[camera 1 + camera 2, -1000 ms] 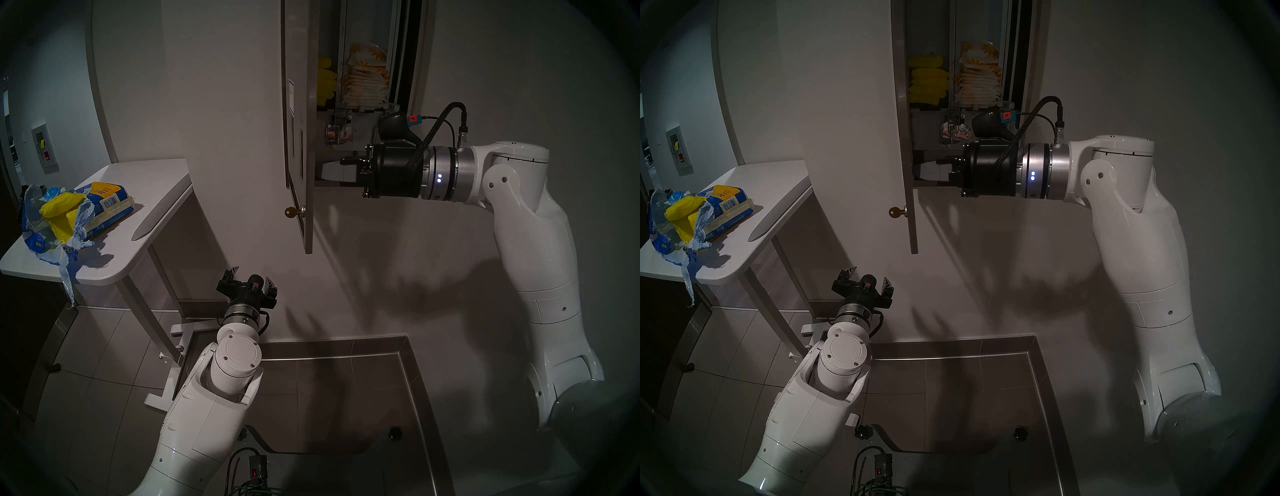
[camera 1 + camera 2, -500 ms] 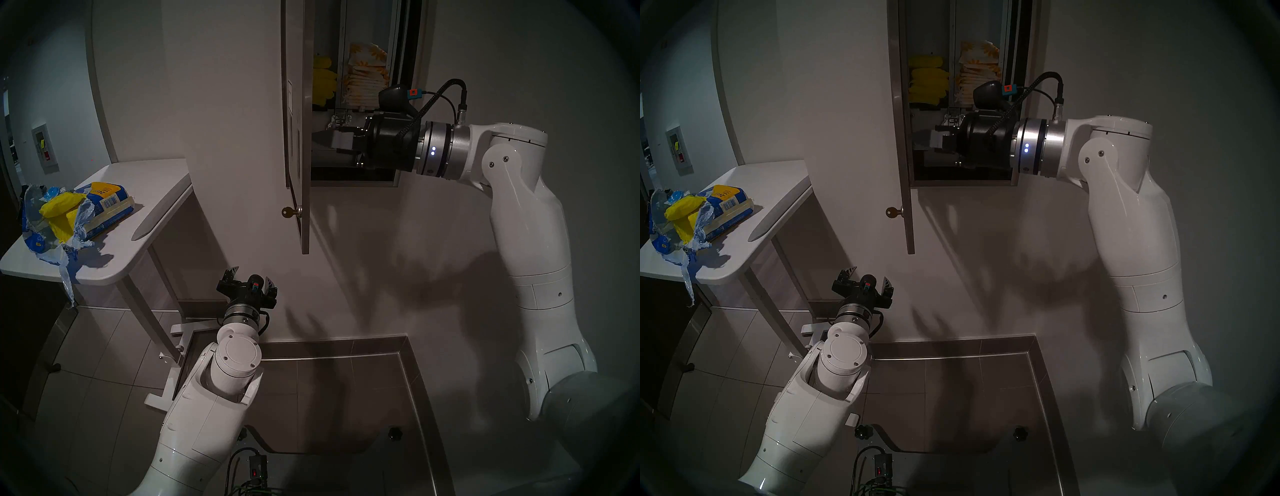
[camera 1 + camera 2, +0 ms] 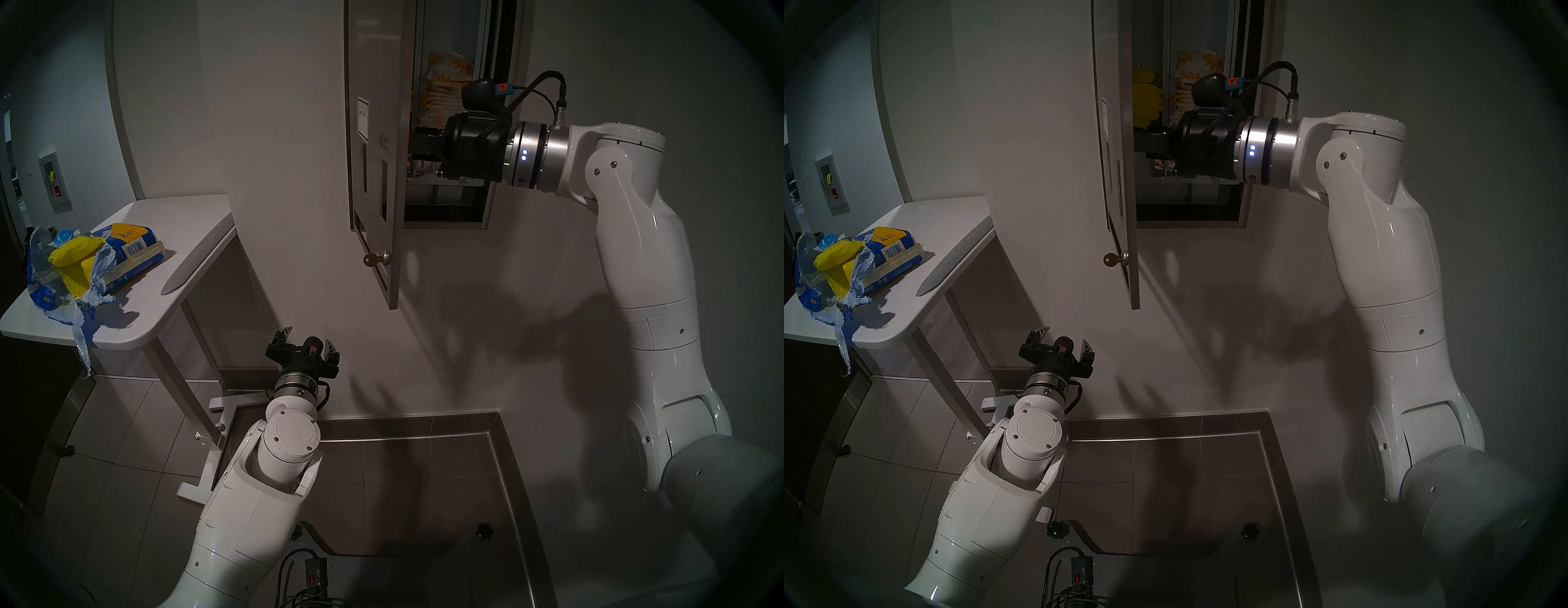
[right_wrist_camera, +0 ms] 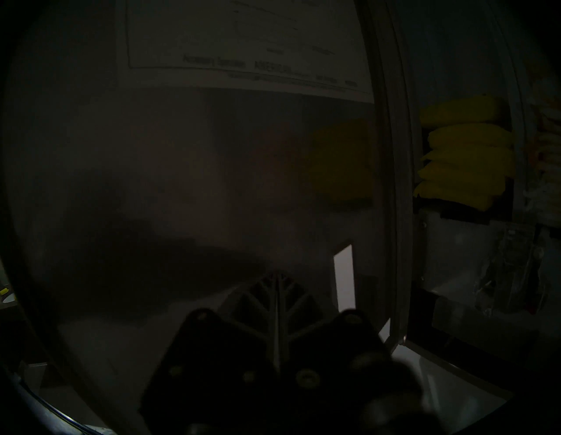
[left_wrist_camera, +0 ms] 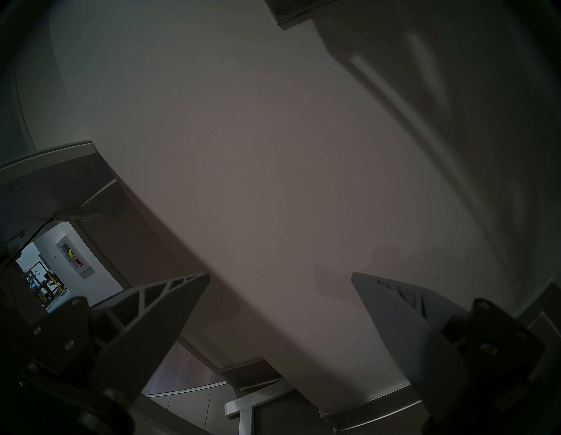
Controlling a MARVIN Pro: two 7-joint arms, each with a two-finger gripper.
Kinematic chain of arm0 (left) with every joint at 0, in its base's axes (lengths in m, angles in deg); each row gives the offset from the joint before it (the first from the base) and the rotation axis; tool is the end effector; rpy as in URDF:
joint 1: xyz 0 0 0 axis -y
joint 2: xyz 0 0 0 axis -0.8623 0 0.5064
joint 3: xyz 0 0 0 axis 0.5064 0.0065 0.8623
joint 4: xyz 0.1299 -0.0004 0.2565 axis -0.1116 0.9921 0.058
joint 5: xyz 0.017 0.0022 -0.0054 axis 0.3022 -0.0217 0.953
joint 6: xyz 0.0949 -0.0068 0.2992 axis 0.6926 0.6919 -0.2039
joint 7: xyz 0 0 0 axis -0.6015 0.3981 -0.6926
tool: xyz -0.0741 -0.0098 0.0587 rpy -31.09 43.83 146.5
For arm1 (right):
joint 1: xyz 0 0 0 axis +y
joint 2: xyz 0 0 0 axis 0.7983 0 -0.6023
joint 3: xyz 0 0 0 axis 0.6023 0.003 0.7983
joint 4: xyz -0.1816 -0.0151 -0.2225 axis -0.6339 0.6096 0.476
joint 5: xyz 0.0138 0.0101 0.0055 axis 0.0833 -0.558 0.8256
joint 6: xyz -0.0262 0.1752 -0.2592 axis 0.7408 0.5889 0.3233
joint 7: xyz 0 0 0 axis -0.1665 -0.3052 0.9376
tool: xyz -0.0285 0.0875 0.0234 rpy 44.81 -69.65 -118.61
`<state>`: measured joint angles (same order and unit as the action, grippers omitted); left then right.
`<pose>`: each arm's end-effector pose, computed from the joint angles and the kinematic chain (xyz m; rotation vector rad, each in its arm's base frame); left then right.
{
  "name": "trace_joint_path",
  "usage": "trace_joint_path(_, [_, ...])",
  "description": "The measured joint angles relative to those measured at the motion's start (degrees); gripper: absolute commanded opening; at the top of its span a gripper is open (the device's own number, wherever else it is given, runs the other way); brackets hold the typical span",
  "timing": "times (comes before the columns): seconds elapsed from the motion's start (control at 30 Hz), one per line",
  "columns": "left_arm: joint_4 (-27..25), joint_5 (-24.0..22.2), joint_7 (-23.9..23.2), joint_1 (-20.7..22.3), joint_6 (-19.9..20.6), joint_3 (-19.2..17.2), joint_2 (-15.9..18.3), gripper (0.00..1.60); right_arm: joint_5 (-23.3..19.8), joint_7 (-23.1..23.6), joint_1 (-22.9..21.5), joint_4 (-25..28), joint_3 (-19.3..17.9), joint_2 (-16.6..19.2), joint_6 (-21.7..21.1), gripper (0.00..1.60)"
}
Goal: Open the dispenser door, put the pads inside, close the door
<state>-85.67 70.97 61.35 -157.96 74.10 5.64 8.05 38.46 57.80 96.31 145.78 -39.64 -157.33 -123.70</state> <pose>0.3738 -0.0262 -0.3261 -2.1156 0.4166 -1.7408 0.4441 0.0604 0.0569 -1.5601 -0.8707 -1.3953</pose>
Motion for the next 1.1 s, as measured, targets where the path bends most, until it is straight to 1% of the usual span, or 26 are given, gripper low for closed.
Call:
trace_joint_path(0.33, [0.0,0.0,0.0,0.0,0.0,0.0,0.0,1.6,-0.9,0.3,-4.2,-0.7,2.7,-2.4,0.0,0.0])
trace_joint_path(0.5, [0.0,0.0,0.0,0.0,0.0,0.0,0.0,1.6,-1.9,0.0,-5.4,-0.6,3.1,-3.5,0.0,0.0])
trace_joint_path(1.1, [0.0,-0.1,0.0,0.0,0.0,0.0,0.1,1.6,-3.5,-6.9,-6.7,-0.4,2.2,-8.2,0.0,0.0])
